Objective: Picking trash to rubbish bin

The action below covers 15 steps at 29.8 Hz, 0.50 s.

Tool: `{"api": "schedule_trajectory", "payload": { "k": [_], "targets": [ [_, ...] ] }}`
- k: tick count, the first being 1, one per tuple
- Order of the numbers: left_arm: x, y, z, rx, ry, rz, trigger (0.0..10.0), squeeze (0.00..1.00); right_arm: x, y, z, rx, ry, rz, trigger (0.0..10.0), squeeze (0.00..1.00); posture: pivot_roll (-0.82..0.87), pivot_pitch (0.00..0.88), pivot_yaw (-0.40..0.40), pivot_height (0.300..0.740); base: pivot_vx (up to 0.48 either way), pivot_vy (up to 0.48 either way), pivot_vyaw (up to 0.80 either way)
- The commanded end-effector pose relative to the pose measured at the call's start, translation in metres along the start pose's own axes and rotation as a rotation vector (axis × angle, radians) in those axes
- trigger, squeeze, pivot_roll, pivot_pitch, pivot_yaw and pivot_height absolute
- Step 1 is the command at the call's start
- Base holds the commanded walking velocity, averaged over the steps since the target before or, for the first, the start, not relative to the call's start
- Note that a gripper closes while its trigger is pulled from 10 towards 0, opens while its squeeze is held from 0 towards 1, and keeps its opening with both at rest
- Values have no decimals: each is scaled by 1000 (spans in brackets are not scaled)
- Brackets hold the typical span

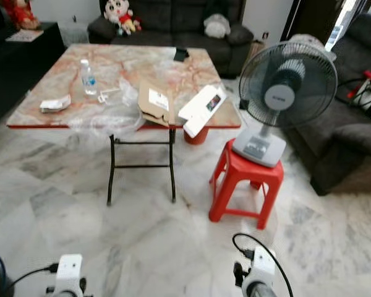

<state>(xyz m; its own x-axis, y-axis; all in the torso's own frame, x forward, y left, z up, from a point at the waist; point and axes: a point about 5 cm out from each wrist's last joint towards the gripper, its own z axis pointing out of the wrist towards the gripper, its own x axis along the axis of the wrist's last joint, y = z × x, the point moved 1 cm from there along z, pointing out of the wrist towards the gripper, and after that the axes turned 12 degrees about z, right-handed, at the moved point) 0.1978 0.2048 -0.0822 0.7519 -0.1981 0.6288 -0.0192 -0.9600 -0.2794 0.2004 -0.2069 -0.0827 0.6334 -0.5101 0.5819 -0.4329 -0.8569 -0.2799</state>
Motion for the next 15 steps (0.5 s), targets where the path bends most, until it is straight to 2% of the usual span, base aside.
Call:
{"api": "schedule_trajectory", "payload": {
  "k": [1, 4, 7, 11, 15],
  "targets": [
    [9, 0, 2, -1, 28, -16, 10000, 0, 11, 1, 1, -3, 39, 12, 10000, 0, -154, 0, -59, 740, 0, 0, 0],
    [11, -1, 2, 12, 34, -14, 10000, 0, 12, -1, 1, 11, 49, 20, 10000, 0, -153, 0, -59, 740, 0, 0, 0],
    [11, -3, 2, 24, 33, -13, 10000, 0, 15, -4, 2, 39, 58, 3, 10000, 0, -155, 0, -58, 740, 440, 0, 0],
    [10, -3, 2, 27, 29, -8, 10000, 0, 16, -6, 2, 50, 58, -16, 10000, 0, -155, 0, -58, 740, 480, 0, 794],
    [3, -2, 1, 29, 3, -7, 10000, 0, 15, -6, 2, 55, 53, 6, 10000, 0, -152, 0, -59, 740, 480, 0, 794]
  ]
}}
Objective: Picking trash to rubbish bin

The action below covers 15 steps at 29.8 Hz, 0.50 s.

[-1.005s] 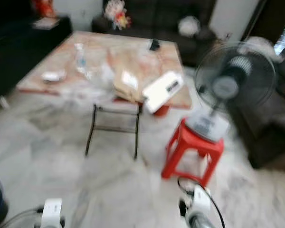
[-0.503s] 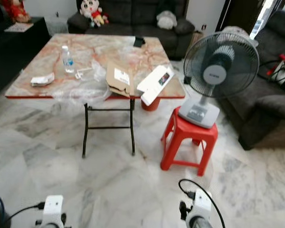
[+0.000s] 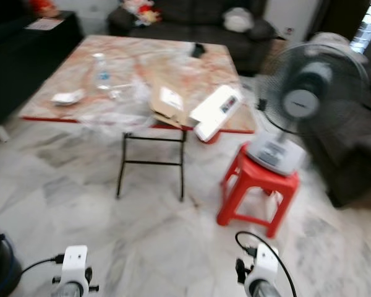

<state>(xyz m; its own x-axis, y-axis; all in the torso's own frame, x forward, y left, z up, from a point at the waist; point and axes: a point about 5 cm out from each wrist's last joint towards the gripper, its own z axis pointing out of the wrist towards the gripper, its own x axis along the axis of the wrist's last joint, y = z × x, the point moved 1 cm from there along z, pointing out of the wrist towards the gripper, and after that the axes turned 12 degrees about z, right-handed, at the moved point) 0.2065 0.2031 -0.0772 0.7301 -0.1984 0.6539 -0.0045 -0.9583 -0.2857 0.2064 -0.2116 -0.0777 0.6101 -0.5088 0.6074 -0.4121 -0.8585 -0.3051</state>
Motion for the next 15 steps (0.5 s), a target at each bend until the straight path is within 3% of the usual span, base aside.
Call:
{"api": "schedule_trajectory", "payload": {
  "k": [1, 15],
  "targets": [
    [-7, -2, -1, 15, -32, 1, 10000, 0, 5, -6, 2, 24, 16, 2, 10000, 0, -152, 0, -59, 740, 480, 0, 794],
    [-12, -1, -2, 16, -47, -2, 10000, 0, 2, -5, 1, 38, 4, -8, 10000, 0, -152, 0, -66, 740, 474, 0, 800]
  ]
}}
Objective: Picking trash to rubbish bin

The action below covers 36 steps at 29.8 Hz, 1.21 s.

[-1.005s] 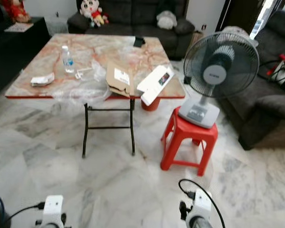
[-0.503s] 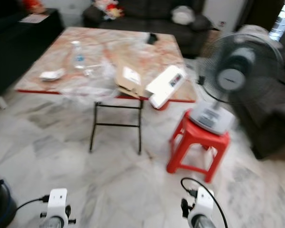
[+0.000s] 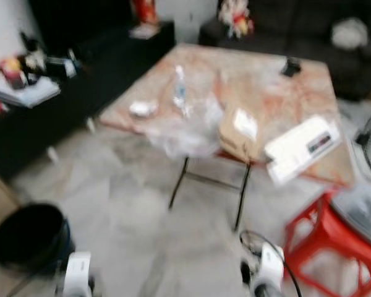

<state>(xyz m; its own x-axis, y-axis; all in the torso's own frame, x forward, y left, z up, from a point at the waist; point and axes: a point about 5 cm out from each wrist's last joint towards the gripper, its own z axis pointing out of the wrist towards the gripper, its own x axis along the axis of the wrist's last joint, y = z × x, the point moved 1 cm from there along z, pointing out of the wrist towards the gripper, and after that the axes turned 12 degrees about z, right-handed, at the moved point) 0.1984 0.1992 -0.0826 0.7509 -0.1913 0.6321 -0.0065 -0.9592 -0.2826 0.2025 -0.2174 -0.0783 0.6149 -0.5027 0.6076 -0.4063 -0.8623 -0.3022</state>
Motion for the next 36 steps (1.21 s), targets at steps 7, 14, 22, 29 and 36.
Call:
{"api": "schedule_trajectory", "payload": {
  "k": [7, 14, 22, 29, 36],
  "targets": [
    [-3, -5, 0, 16, -16, 0, 10000, 0, 1, -13, 3, 42, 4, 3, 10000, 0, -152, 0, -67, 740, 469, 0, 647],
    [-3, -4, 0, 13, -20, 4, 10000, 0, 1, -13, 3, 37, -1, 15, 10000, 0, -152, 0, -67, 740, 401, 0, 0],
    [-3, 0, 0, -12, -14, 29, 10000, 0, 4, -11, 3, 25, 18, 27, 10000, 0, -152, 0, -68, 740, 0, 0, 0],
    [-4, 3, -1, -22, -18, 40, 10000, 0, 5, -8, 2, 11, 23, 25, 10000, 1000, -151, 0, -70, 740, 0, 0, 0],
    [-6, 5, -2, -28, -25, 44, 10000, 0, 7, -5, 2, 4, 40, 4, 10000, 1000, -152, 0, -75, 740, 0, 0, 0]
  ]
}}
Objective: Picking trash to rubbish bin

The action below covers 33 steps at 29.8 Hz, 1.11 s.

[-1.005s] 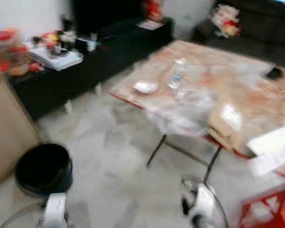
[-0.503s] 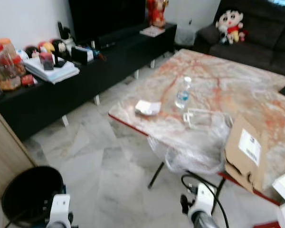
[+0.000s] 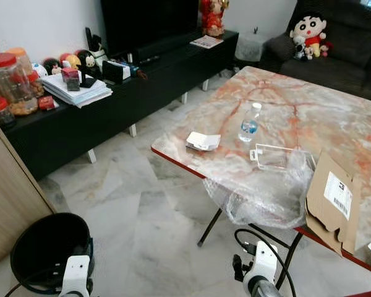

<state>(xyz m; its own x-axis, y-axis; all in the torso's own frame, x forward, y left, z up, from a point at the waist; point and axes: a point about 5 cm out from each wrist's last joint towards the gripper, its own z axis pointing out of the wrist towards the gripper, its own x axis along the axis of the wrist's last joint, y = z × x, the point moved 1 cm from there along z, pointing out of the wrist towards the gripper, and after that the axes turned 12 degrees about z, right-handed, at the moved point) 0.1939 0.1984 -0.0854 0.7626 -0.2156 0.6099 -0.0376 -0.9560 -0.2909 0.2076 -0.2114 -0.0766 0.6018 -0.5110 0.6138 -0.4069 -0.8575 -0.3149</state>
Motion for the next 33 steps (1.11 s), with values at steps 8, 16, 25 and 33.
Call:
{"api": "schedule_trajectory", "payload": {
  "k": [8, 16, 25, 33],
  "targets": [
    [-3, 5, -1, -21, -9, 20, 10000, 0, 20, 3, -1, 56, 79, -70, 10000, 1000, -158, 0, -76, 740, 0, 0, 0],
    [-2, 8, -1, -26, -5, 25, 10000, 0, 51, -11, -2, 151, 238, -331, 10000, 0, -159, 0, -77, 740, 0, 0, 0],
    [-2, 6, -1, -22, -1, 29, 10000, 0, 87, -29, -17, 164, 559, -724, 10000, 0, -170, 0, -79, 740, 0, 0, 0],
    [-1, 7, -1, -26, -1, 32, 10000, 0, 74, -11, -22, 57, 585, -748, 10000, 0, -172, 0, -78, 740, 0, 0, 0]
  ]
}}
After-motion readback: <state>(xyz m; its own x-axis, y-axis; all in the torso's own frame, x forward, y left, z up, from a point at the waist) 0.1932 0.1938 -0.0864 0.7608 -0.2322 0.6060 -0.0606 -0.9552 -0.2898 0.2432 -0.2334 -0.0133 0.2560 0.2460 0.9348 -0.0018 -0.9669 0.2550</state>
